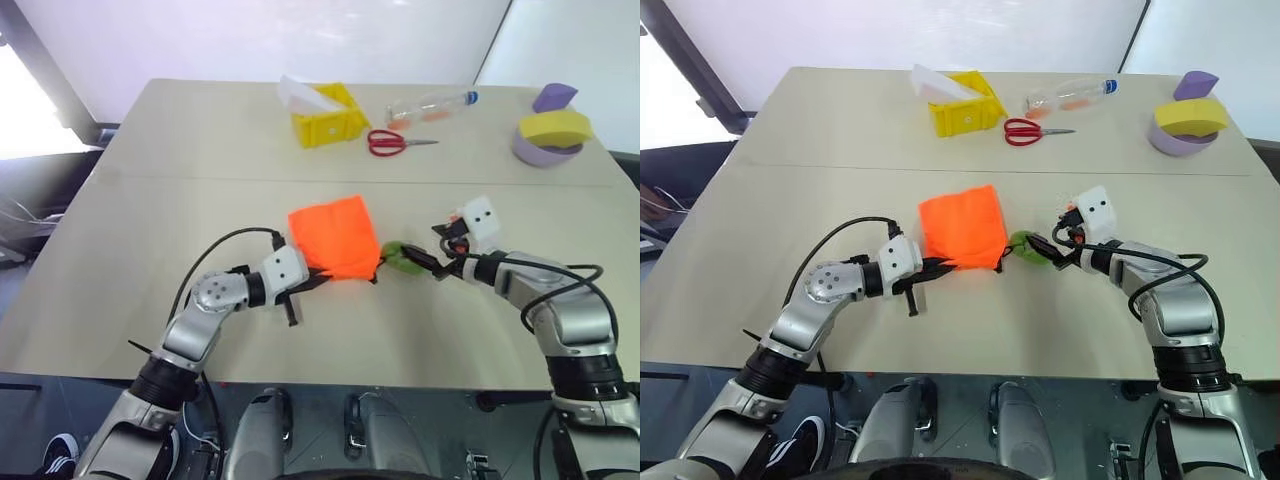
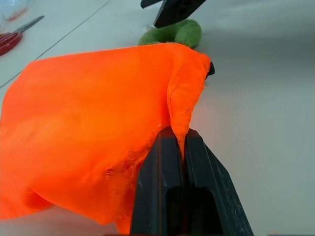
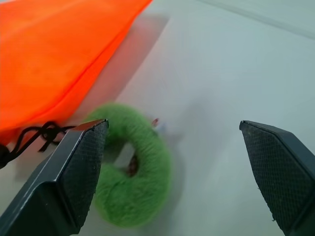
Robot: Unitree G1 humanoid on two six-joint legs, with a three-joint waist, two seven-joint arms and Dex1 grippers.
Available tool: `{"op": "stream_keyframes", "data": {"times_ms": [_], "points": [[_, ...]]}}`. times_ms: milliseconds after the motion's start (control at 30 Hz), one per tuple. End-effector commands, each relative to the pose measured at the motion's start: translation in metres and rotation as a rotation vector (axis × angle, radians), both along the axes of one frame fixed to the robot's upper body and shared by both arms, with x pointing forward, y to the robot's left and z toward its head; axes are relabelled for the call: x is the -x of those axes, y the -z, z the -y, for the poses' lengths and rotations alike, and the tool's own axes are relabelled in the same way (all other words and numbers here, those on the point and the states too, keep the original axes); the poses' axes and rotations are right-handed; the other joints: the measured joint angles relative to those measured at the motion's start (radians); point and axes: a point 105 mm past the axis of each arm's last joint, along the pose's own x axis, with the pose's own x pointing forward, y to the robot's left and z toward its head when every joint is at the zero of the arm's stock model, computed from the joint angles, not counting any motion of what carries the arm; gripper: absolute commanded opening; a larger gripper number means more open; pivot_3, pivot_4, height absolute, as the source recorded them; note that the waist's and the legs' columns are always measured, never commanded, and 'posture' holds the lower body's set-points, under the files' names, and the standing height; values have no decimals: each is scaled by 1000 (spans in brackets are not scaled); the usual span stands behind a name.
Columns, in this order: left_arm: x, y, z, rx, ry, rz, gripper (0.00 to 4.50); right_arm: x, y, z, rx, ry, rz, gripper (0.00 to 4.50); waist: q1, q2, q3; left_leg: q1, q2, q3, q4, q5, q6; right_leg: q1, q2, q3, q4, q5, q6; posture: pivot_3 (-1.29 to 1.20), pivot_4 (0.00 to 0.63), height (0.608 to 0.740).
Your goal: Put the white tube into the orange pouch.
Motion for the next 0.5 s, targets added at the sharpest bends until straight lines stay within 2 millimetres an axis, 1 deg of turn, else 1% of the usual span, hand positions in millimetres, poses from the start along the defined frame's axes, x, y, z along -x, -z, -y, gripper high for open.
{"op": "stream_keyframes", "data": {"times_ms": [33,67,100,167,200,400,500], "points": [[3,-12,0,30,2,48,0,1,0,2,54,-16,-4,4458,0,0,0,0,0,0,0,0,0,0,0,0,0,0,0,0,150,740],[3,-13,1,30,2,48,0,0,2,4,75,-12,-3,4458,0,0,0,0,0,0,0,0,0,0,0,0,0,0,0,0,150,740],[3,-13,1,30,1,49,0,-1,3,5,59,3,-16,4233,0,0,0,0,0,1,0,0,0,0,0,0,0,0,0,0,150,740],[3,-13,1,30,0,50,0,-3,4,7,62,19,-23,3610,0,0,0,0,0,1,0,0,0,0,0,0,0,0,0,0,150,740],[3,-13,1,31,-1,50,0,-3,3,8,64,26,-20,3181,0,0,0,0,0,0,0,0,0,0,0,0,0,0,0,0,150,740],[3,-13,0,28,0,52,0,1,2,6,56,-5,-19,88,0,0,0,0,0,0,0,0,0,0,0,0,1,0,0,0,150,740],[2,-14,-1,40,-14,39,0,1,-5,8,60,-1,16,37,0,0,0,0,0,0,0,0,0,0,0,0,0,0,0,0,150,740]]}}
